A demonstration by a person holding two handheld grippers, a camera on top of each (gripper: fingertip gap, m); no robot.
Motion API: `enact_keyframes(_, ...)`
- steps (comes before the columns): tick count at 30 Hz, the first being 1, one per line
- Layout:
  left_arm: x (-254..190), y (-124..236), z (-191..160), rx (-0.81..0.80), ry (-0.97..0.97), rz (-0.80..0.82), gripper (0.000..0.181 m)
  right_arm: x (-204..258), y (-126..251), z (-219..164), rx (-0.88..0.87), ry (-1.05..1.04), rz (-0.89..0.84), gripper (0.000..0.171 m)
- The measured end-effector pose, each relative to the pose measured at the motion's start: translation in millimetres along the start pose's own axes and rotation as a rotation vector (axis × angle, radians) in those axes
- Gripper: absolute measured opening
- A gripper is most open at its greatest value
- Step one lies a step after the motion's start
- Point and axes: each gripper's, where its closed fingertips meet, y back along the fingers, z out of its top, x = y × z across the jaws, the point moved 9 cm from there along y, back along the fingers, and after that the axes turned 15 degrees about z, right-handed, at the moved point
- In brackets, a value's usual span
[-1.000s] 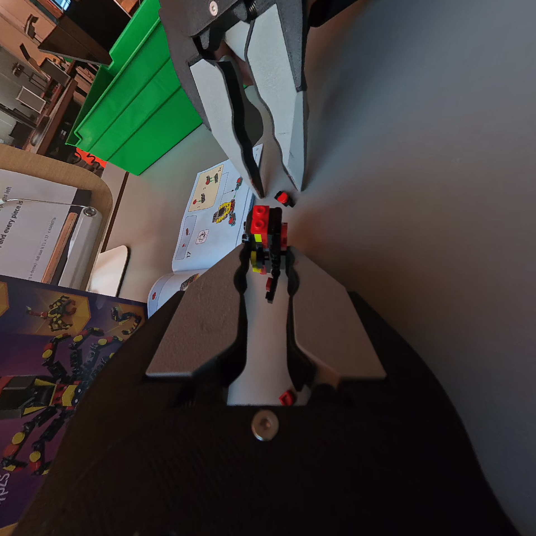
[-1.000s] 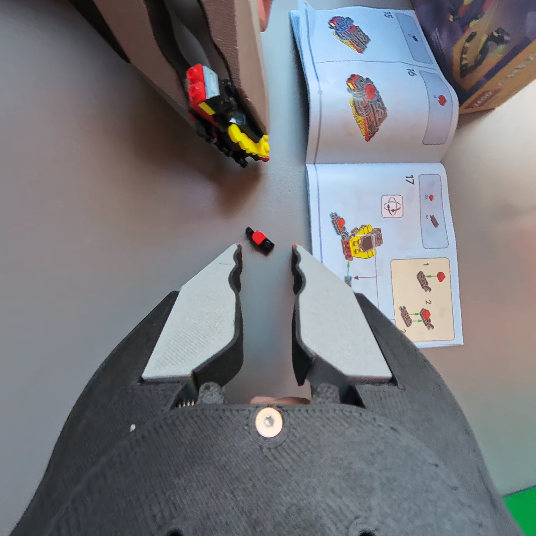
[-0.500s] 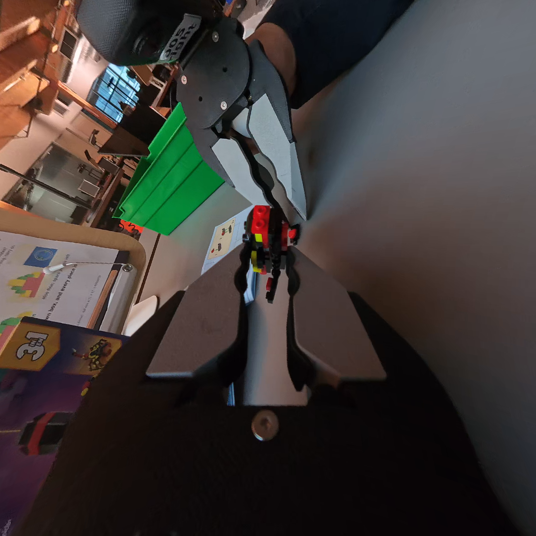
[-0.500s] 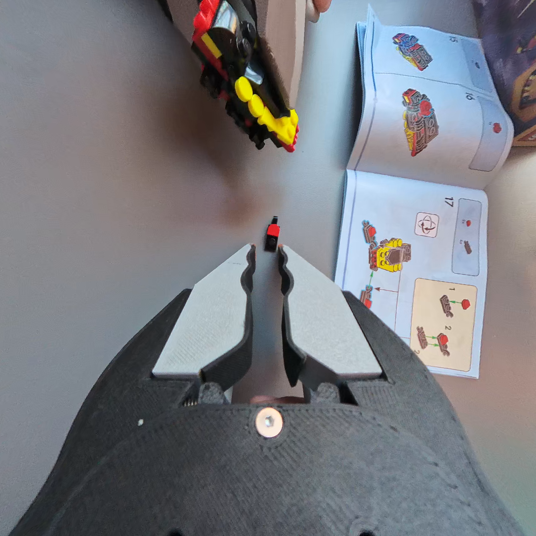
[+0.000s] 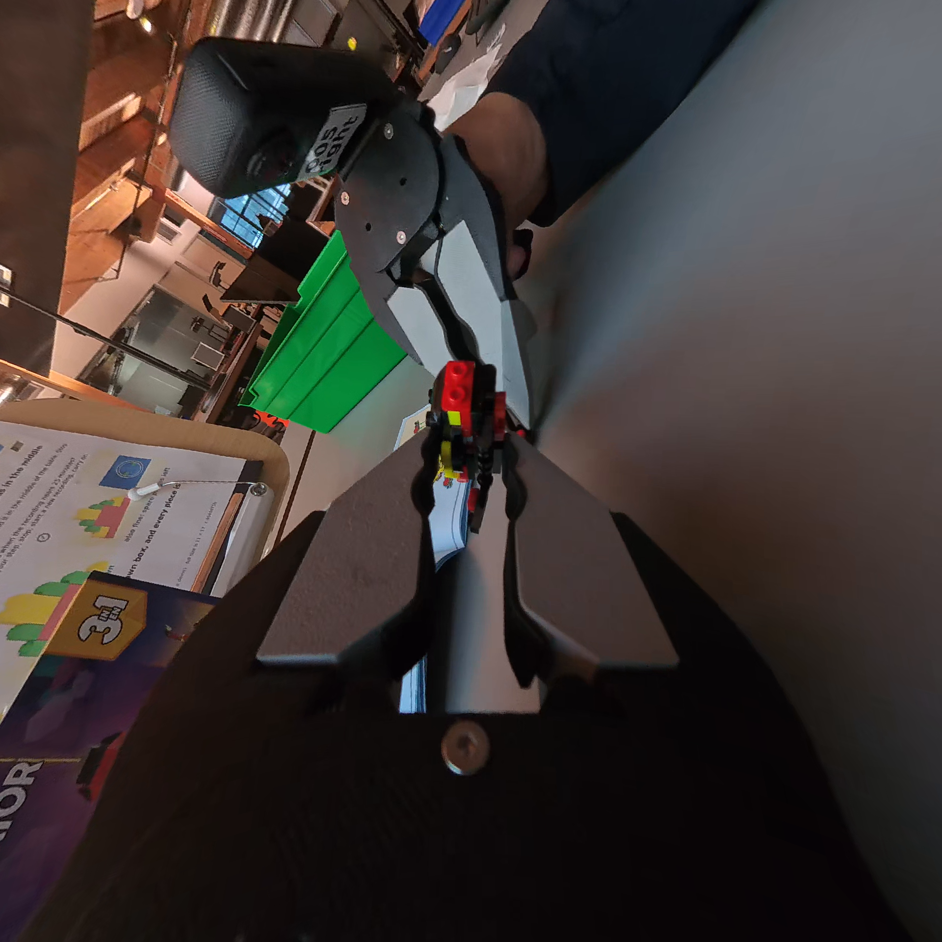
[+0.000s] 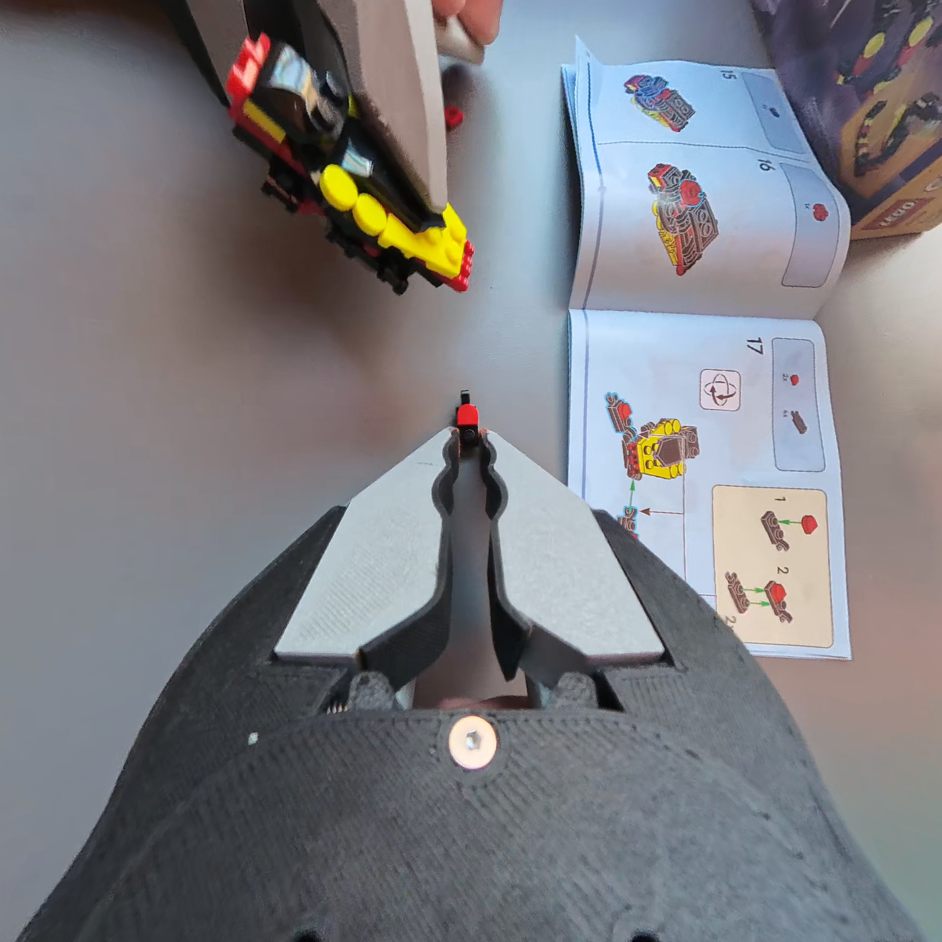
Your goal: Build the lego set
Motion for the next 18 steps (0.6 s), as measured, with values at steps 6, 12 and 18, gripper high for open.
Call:
enact_keyframes(6,-4,-2,0,0.008,-0.087,0.028,0.022,6,14,11,-0.162,-0.085,0.131,0.004)
enact_keyframes(12,-4,-2,4,0.0,-0.182,0.095,0.022,11,11,12,-0.145,-0.091,0.142,0.004)
enact_keyframes(18,-9,-4,3,0.014,-0.248,0.089,0.022,14,14,16,-0.166,-0.089,0.133,0.004)
